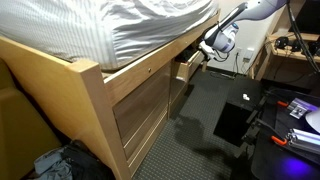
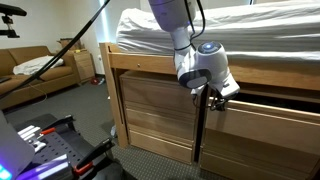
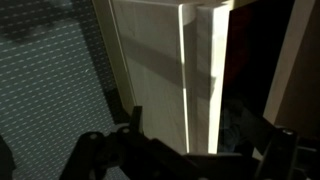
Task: Close the top drawer
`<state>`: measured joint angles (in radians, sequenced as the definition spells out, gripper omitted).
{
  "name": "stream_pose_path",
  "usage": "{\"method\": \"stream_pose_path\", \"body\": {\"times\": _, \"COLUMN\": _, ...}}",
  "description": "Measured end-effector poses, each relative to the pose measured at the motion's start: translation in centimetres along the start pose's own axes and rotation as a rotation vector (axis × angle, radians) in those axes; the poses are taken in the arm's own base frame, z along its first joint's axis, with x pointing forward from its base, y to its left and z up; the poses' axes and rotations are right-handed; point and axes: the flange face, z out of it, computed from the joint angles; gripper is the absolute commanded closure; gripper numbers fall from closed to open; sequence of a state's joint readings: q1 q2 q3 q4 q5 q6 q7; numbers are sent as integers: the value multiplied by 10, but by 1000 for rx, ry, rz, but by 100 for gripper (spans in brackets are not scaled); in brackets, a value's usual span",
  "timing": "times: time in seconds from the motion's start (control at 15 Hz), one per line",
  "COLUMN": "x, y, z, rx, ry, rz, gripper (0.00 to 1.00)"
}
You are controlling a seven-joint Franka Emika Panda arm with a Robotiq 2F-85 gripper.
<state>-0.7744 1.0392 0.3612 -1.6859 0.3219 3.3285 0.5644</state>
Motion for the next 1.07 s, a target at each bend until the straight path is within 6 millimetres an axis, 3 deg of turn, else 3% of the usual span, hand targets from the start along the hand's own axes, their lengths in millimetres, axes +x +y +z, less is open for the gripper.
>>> {"method": "stream_pose_path", "body": {"times": 0.33, "x": 0, "y": 2, "z": 2, "rx": -8, "ry": -6, "rz": 2, "gripper": 0}}
{"method": "stream_pose_path", "body": {"times": 0.8, "x": 3, "y": 57, "z": 25, "rx": -312, "ry": -166, "rz": -37, "gripper": 0}}
{"method": "stream_pose_path", "body": {"times": 1.07, "x": 6, "y": 64, "z": 27, "rx": -362, "ry": -178, "rz": -49, "gripper": 0}}
